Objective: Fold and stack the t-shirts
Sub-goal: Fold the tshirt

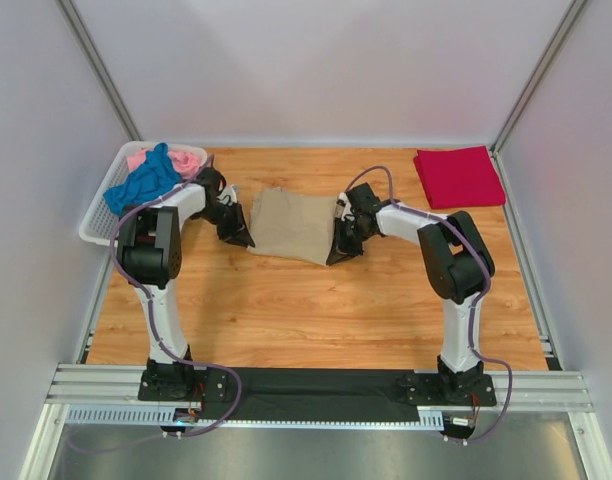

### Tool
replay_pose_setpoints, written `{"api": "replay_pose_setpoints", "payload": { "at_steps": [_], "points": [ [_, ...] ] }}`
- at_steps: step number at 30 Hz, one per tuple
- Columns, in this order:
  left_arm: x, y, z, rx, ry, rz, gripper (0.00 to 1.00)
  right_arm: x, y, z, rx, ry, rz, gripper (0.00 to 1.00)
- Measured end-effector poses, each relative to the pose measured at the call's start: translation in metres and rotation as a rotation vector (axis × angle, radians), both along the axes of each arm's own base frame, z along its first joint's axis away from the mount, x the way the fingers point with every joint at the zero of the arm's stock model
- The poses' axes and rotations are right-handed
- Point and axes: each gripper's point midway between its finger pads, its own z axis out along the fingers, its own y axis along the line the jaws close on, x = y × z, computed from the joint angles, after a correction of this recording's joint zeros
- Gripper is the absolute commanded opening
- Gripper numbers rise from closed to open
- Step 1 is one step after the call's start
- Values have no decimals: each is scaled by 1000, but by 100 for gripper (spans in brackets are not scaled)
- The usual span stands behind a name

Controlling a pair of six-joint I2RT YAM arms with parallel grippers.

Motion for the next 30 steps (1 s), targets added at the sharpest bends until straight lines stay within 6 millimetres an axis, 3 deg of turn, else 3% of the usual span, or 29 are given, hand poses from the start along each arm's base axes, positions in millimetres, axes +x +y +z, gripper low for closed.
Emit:
{"api": "replay_pose_setpoints", "payload": {
  "at_steps": [3, 4, 9, 14, 19, 20, 24, 27, 30],
  "points": [
    [-1, 0, -2, -1, 2, 0, 0, 0, 0, -1, 6, -5, 5, 0],
    [-2, 0, -3, -3, 4, -1, 0, -1, 0, -2, 8, -7, 9, 0],
    [-13, -3, -5, -23, 33, -4, 0, -14, -8, 0, 0, -17, 29, 0],
    [-47, -10, -5, -45, 96, -25, 0, -45, -22, 0, -19, 3, 52, 0],
    [-86, -18, 3, -64, 143, -43, 8, -75, -36, 4, -25, 19, 44, 0],
    [-94, -19, 6, -67, 151, -42, 15, -81, -37, 7, -24, 21, 41, 1],
    [-118, -18, 17, -63, 170, -33, 36, -103, -42, 14, -36, 20, 39, 23],
    [-123, -16, 28, -54, 171, -17, 42, -111, -46, 22, -61, 13, 40, 37],
    [-113, -14, 40, -32, 148, -13, 46, -109, -51, 33, -90, -13, 32, 46]
  ]
}}
